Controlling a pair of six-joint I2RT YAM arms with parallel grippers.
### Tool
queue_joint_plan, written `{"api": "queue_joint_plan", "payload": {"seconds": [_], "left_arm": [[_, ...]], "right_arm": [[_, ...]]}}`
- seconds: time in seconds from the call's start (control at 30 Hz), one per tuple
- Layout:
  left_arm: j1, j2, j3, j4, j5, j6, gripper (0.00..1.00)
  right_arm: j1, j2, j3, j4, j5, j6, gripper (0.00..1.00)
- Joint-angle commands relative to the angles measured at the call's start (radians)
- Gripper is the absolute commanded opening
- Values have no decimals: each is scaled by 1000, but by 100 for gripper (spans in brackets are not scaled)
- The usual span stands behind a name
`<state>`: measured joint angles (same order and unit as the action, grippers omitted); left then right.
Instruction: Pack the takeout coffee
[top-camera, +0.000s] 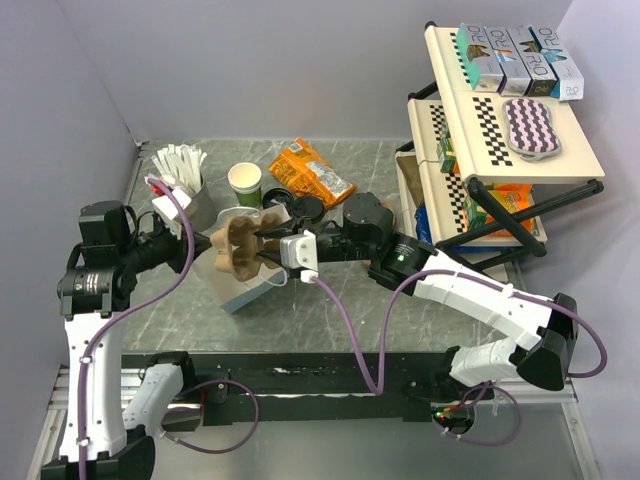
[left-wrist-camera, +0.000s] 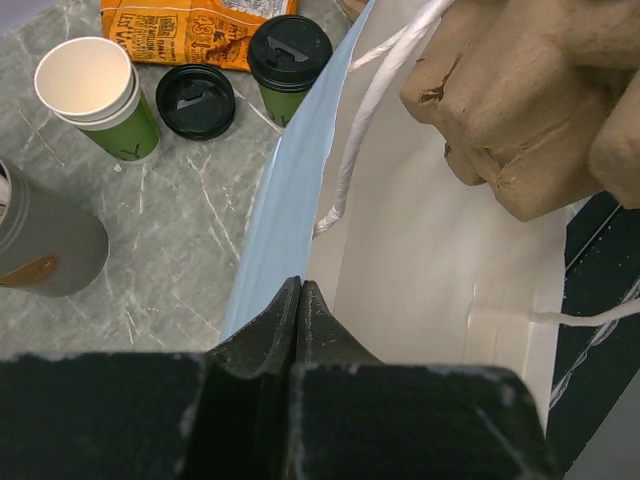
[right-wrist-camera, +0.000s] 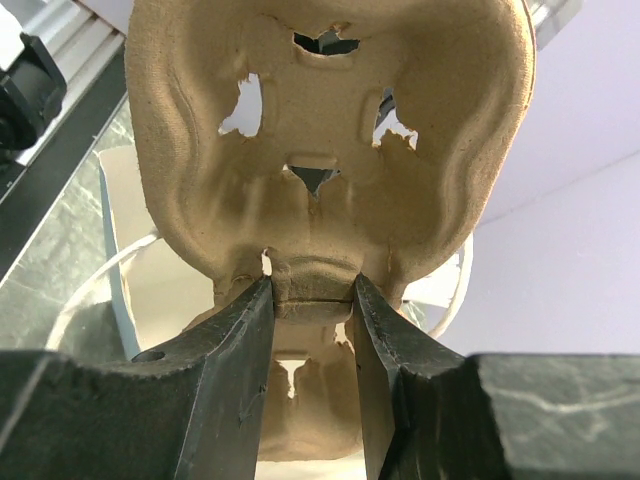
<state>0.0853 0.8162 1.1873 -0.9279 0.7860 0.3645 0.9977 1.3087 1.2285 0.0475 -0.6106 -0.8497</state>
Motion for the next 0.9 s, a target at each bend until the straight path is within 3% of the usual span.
{"api": "queue_joint_plan", "payload": {"seconds": [0.0, 0.3, 0.4, 0.47, 0.7, 0.87], "left_arm": [[-2, -20, -9, 31, 35, 11, 1], [-2, -32, -15, 31, 39, 10, 1], [-2, -29, -25, 26, 55, 5, 1], [-2, -29, -28, 29, 58, -2, 1], [-2, -31, -28, 34, 47, -4, 1], [-2, -29, -18, 41, 44, -4, 1]], "right_arm": [[10, -5, 54, -17, -32, -3, 0], [5, 18, 25, -86, -43, -91, 0], [2, 3, -7, 3, -23, -48, 0], [1, -8, -40, 93, 32, 66, 0], [12, 9, -26, 71, 187, 101, 0], [7, -19, -66, 19, 180, 58, 0]]}}
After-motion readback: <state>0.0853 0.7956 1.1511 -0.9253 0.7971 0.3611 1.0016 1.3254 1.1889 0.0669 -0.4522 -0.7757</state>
